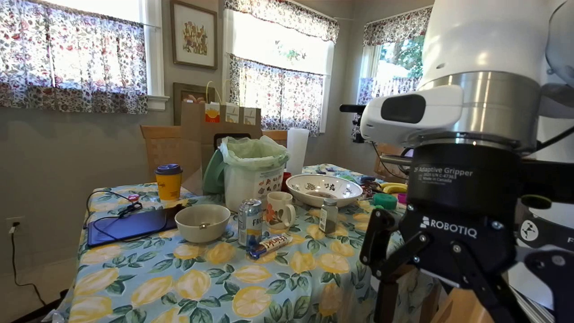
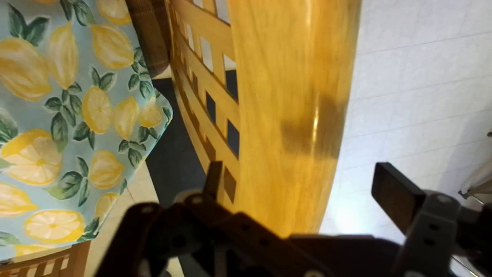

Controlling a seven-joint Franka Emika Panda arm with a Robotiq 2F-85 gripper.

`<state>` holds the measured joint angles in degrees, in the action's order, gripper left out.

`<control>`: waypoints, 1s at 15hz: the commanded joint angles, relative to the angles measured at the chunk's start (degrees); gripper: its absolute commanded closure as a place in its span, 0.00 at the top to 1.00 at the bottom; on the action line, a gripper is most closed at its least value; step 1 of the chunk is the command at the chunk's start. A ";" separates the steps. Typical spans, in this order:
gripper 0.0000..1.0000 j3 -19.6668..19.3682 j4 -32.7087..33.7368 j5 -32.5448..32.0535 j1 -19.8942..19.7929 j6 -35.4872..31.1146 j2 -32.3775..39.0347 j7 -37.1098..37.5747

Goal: Pull out the chair

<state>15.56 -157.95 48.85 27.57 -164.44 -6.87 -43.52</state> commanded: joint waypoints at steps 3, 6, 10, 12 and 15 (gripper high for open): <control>1.00 -1.65 0.40 -6.24 -3.60 12.18 -6.09 3.46; 1.00 -4.63 -0.81 -9.73 -5.43 24.79 -13.05 4.06; 1.00 -9.02 0.24 -13.19 -8.05 38.55 -20.58 5.86; 1.00 -10.65 0.73 -14.32 -9.12 42.22 -23.91 6.92; 1.00 -11.92 1.41 -16.00 -10.33 45.43 -27.08 9.19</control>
<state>4.75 -156.74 35.29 18.39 -122.36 -30.08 -37.43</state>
